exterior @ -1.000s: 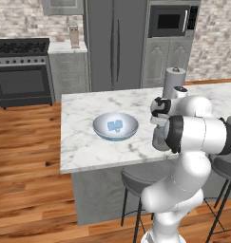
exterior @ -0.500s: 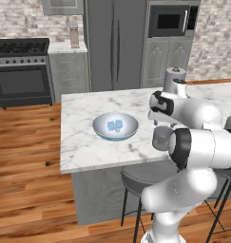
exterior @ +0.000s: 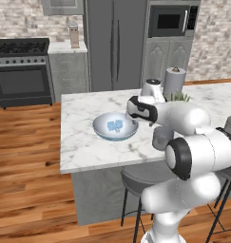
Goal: There are four ice cubes in the ice bowl. Place two ice cubes in each glass of water.
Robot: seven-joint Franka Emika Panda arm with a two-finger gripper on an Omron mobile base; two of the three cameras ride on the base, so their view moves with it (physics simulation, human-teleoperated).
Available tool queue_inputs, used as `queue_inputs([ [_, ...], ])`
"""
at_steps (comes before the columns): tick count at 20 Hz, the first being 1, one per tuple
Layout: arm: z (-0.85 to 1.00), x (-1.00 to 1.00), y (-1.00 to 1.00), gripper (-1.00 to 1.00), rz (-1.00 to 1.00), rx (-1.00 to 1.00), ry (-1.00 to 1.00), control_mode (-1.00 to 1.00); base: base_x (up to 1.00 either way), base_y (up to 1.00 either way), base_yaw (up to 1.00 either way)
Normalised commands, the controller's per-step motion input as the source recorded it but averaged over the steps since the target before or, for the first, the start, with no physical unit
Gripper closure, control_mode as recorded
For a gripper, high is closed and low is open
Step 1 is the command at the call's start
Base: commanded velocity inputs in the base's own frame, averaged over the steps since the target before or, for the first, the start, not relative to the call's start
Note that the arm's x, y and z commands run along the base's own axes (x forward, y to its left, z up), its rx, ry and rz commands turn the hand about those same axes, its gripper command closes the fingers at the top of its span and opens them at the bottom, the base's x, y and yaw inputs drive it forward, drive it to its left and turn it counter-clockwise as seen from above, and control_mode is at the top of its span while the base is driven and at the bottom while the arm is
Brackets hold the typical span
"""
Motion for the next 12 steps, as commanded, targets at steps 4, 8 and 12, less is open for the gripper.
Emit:
queue_inputs([
  [4, 0.27, 0.40, 0.62, -1.00, 0.00, 0.00, 0.06, -1.00, 0.00, 0.00, 0.00],
  [8, 0.06, 0.47, 0.32, -1.00, 0.00, 0.00, 0.01, -1.00, 0.00, 0.00, 0.00],
  [12, 0.00, 0.47, 0.00, -1.00, 0.00, 0.00, 0.00, -1.00, 0.00, 0.00, 0.00],
])
